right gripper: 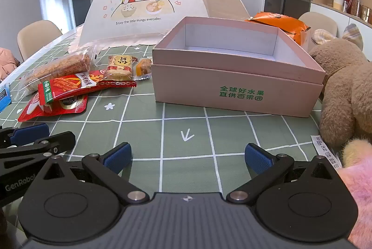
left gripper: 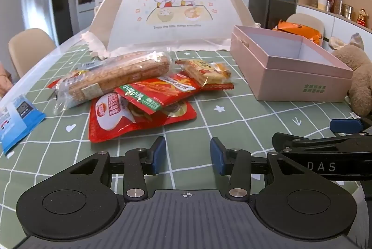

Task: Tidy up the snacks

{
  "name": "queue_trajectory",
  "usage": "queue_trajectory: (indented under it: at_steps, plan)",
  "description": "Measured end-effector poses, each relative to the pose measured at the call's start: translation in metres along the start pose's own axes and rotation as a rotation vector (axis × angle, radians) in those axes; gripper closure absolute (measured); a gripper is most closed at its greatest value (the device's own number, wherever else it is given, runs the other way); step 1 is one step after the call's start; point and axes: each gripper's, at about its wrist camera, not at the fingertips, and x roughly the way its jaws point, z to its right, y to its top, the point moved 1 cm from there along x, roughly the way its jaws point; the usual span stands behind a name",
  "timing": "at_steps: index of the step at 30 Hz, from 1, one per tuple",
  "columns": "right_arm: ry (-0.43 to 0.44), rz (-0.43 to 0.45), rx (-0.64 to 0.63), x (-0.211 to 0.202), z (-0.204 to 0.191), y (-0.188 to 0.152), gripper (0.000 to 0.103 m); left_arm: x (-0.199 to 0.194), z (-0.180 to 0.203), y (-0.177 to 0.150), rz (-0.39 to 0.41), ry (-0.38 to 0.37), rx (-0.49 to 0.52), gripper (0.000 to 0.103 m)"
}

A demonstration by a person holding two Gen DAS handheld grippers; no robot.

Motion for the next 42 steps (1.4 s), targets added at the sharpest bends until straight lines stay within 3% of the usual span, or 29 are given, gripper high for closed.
queue_trajectory:
  at_steps: [42]
  plan:
    - [0.0,-0.001,0.0,-0.0007,0.0,-0.0004,0.0,-0.0024,-0.0028,-0.0027,0.002,0.001,-0.004,0.055]
